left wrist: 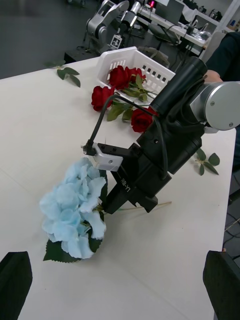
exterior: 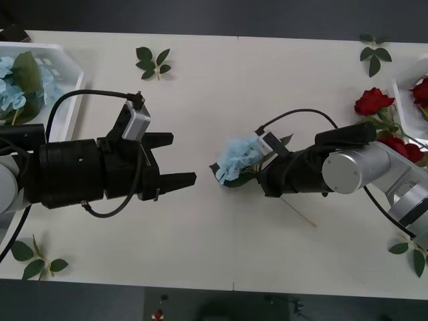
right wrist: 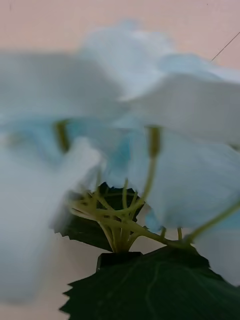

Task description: Put the red flowers into the right box and the blue flowers into the left box

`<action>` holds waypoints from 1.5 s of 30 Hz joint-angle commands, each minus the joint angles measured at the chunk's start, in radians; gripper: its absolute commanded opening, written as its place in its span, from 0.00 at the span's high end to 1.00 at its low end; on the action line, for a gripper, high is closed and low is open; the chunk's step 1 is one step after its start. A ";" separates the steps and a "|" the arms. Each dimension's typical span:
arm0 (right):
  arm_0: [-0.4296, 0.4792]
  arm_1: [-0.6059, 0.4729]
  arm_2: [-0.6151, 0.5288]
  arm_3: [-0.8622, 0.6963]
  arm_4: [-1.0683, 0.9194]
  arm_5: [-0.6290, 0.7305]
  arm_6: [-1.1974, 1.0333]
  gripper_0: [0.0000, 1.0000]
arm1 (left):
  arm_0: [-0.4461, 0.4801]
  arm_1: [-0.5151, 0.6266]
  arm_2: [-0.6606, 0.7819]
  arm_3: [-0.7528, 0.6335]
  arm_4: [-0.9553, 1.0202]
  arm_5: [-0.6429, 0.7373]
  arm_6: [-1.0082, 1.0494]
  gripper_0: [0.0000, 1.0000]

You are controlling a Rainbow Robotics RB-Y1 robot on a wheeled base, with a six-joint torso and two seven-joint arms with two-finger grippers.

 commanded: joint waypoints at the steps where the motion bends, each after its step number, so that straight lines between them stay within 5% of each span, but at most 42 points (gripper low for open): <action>1: -0.001 -0.001 -0.006 -0.009 0.002 0.000 -0.006 1.00 | -0.037 -0.012 -0.002 -0.008 0.004 -0.009 0.033 0.00; 7: -0.003 -0.014 -0.013 -0.009 -0.067 -0.011 -0.019 1.00 | -0.037 -0.012 -0.002 -0.008 0.004 -0.012 0.033 0.00; 23: -0.004 -0.071 -0.288 -0.014 -0.736 0.037 0.034 1.00 | -0.039 -0.012 -0.002 -0.001 0.004 -0.015 0.043 0.00; 39: -0.001 -0.041 -0.394 -0.075 -1.090 0.163 0.568 1.00 | -0.039 -0.171 -0.052 0.321 0.276 -0.035 0.046 0.00; 45: -0.001 -0.005 -0.394 -0.075 -1.092 0.203 0.662 1.00 | -0.045 -0.247 -0.166 0.337 0.247 -0.210 0.013 0.00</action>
